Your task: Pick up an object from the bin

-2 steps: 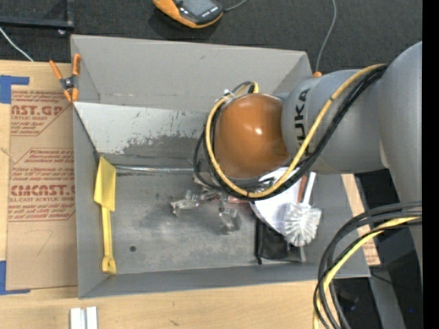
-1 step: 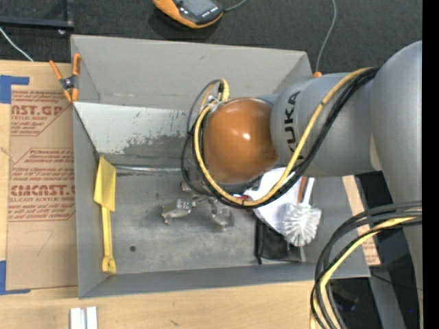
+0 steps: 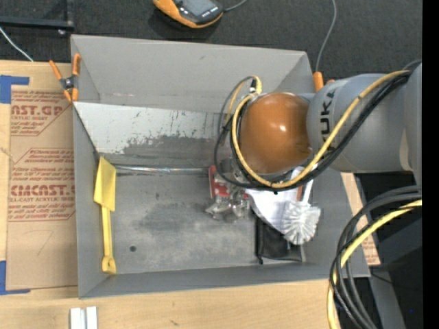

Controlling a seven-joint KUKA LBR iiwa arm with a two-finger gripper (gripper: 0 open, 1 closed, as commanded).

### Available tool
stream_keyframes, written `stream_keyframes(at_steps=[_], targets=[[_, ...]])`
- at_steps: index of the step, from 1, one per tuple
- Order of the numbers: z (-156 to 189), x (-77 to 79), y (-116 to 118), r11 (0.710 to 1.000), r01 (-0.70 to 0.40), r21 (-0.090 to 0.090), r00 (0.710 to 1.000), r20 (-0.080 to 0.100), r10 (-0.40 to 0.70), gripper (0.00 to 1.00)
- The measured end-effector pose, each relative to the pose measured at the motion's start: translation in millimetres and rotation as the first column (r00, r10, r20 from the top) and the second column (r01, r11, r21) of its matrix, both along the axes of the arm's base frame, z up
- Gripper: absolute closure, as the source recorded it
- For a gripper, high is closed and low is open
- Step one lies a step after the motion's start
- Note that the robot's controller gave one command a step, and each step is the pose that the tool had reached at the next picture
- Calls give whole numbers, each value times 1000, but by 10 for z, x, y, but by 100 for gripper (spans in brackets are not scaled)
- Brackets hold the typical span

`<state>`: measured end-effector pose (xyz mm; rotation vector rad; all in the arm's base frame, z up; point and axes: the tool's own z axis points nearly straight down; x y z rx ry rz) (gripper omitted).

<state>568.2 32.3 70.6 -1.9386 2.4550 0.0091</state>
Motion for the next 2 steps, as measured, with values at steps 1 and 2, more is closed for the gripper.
stream_keyframes(at_steps=[1, 2], targets=[[0, 0, 0, 1000, 0, 0, 1000, 0, 0, 100], [89, -678, 0, 999, -48, 2, 999, -5, 48, 100]])
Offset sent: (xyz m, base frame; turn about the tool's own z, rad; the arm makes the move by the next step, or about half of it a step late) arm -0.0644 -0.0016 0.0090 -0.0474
